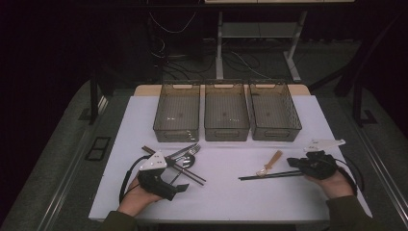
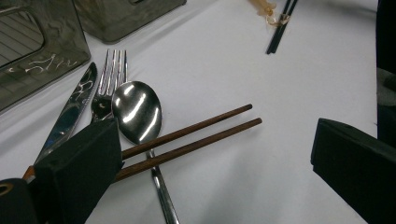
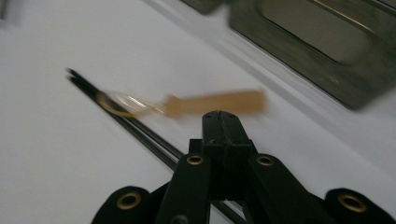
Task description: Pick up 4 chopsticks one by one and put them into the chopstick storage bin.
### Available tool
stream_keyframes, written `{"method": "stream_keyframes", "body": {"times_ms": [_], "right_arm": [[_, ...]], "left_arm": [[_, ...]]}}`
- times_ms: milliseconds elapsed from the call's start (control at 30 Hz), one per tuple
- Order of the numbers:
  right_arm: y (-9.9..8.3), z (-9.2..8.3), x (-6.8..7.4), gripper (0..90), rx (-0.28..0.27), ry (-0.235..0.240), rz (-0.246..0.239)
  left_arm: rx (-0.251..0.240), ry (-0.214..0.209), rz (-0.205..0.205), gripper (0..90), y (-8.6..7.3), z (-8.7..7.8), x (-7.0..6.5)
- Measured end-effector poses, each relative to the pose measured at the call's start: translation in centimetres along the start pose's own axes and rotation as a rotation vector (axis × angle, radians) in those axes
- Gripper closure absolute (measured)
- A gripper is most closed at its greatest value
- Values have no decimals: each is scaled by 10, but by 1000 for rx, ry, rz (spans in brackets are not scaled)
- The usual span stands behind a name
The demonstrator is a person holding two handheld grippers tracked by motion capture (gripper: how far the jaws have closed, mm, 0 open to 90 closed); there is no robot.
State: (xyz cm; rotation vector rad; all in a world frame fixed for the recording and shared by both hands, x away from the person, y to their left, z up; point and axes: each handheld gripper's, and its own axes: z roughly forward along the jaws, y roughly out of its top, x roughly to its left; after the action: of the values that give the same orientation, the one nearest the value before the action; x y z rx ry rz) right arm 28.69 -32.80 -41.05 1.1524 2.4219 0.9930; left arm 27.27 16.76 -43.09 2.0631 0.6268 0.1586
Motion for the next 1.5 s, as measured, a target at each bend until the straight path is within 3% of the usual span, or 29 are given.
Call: {"method": "stream_keyframes", "body": {"times_ms": [33, 67, 100, 133, 167, 400, 767, 1500], "right_arm": [[-9, -4, -13, 899, 10, -26, 24], [-9, -4, -13, 899, 10, -26, 24], [-17, -8, -23, 900, 26, -59, 51], [-17, -8, -23, 900, 26, -59, 51], [-25, -12, -33, 899, 40, -77, 72], [-37, -9, -53, 900, 72, -101, 113], [-36, 4, -51, 899, 121, -89, 84], [-41, -2, -43, 900, 133, -77, 79]], "left_arm": [[0, 0, 0, 13, 0, 0, 0], [-1, 0, 0, 13, 0, 0, 0], [-1, 1, 0, 13, 0, 0, 0], [-3, 1, 0, 13, 0, 0, 0], [-2, 2, 2, 13, 0, 0, 0], [-3, 2, -2, 14, 0, 1, -1], [-5, 1, -4, 13, 0, 1, -1], [-2, -1, 0, 14, 0, 0, -1]]}}
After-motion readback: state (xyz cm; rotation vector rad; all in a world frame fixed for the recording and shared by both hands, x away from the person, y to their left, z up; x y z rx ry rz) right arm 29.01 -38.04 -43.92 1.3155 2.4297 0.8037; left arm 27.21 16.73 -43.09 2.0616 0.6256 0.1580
